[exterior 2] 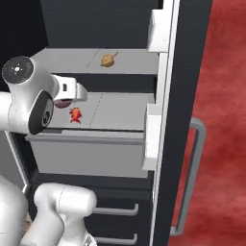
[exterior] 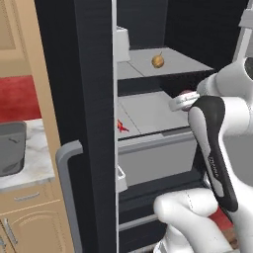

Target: Place one onion and one fish in each tupperware on the nearby counter, to pack two identical lunches.

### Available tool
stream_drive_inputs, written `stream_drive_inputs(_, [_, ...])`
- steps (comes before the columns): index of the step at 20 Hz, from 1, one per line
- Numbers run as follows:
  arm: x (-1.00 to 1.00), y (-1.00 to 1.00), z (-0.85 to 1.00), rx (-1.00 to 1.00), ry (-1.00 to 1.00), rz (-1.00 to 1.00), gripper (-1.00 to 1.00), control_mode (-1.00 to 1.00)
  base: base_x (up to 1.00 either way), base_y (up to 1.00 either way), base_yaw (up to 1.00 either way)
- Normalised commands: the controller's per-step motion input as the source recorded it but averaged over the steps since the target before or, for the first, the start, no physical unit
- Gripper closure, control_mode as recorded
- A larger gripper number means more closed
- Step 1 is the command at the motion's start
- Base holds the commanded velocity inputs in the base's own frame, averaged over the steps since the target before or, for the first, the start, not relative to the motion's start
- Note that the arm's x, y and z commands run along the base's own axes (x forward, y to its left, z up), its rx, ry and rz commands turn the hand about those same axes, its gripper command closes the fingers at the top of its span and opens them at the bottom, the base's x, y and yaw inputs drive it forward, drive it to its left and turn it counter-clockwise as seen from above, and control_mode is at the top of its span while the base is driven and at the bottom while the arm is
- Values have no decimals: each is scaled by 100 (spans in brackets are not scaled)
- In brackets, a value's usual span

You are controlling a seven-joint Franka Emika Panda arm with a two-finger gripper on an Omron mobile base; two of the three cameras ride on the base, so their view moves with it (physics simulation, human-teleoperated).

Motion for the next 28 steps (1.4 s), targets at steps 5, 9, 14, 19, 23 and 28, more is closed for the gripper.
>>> stream_drive_inputs(5, [0,0,0,0,0,0,100,100,-100,-14,0])
stream_drive_inputs(9, [0,0,0,0,0,0,100,100,-100,-16,0])
stream_drive_inputs(14, [0,0,0,0,0,0,100,100,-100,8,1])
stream_drive_inputs(19, [0,0,0,0,0,0,100,100,-92,86,0])
stream_drive_inputs(23, [0,0,0,0,0,0,100,100,-55,100,0])
stream_drive_inputs(28, [0,0,0,0,0,0,100,100,-6,100,-6])
